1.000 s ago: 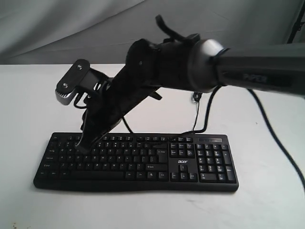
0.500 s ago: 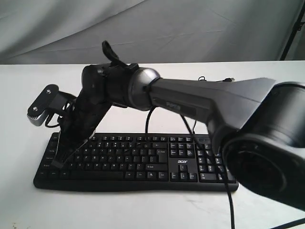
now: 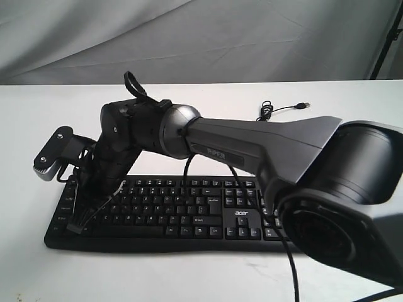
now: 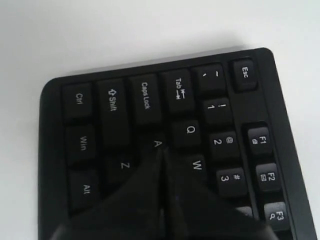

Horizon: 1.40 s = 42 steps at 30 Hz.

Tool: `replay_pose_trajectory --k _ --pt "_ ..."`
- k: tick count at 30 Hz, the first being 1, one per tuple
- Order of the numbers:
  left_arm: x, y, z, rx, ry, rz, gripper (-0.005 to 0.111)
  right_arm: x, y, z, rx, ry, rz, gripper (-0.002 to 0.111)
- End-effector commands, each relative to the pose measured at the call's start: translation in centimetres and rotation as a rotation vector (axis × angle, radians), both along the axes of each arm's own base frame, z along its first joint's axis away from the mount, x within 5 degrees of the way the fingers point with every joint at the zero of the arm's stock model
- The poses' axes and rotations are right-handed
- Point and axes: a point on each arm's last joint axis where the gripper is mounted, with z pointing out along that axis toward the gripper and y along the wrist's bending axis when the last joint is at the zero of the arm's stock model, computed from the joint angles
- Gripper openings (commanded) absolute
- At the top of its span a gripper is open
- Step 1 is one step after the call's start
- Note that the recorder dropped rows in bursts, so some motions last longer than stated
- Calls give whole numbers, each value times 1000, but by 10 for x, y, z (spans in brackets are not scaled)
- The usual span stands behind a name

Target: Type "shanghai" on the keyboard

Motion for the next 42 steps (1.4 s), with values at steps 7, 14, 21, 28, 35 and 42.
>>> replay_pose_trajectory --k 7,14,21,28,35,42 --pt "0 0 0 -4 -6 -7 0 1 1 -4 -4 -5 -5 0" --pt "0 0 0 -4 -6 -7 0 0 1 -7 -11 4 -4 0" --pt "0 0 0 -4 -6 -7 0 0 1 -7 -16 3 -2 0" --pt "0 0 0 -4 -6 -7 0 1 -4 38 21 -83 20 0" --pt "0 0 0 -4 -6 -7 0 1 -20 58 -64 -93 -21 0" --pt "0 0 0 -4 -6 -7 0 -9 -49 52 -43 -93 -88 0"
